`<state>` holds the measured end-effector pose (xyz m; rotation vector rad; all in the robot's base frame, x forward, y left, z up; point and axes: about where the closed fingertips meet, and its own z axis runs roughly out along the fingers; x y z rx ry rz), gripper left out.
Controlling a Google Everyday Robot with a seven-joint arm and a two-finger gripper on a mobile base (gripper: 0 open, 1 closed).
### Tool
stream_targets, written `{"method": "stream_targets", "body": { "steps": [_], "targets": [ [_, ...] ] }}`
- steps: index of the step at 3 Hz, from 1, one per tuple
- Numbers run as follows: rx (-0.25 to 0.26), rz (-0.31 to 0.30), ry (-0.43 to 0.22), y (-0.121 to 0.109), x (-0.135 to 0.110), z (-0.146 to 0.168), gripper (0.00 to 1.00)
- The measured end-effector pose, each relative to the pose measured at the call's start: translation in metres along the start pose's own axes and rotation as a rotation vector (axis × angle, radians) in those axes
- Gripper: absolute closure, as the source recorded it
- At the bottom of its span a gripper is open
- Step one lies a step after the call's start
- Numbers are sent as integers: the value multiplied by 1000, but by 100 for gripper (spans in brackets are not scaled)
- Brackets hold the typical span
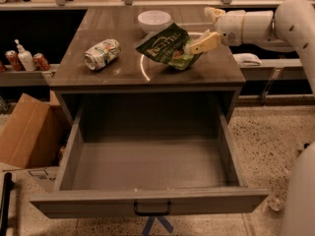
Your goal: Pick green jalapeno chip bag from top drawer and place on counter
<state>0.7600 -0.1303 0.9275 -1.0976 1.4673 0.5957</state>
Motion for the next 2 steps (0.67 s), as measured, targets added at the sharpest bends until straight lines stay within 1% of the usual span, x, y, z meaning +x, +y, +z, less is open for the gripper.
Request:
{"method": "stream_targets", "body": {
  "steps": [1, 2],
  "targets": [
    [44, 2, 10, 4, 4, -39, 0],
    [103, -33, -3, 9, -10, -82, 0]
  ]
}}
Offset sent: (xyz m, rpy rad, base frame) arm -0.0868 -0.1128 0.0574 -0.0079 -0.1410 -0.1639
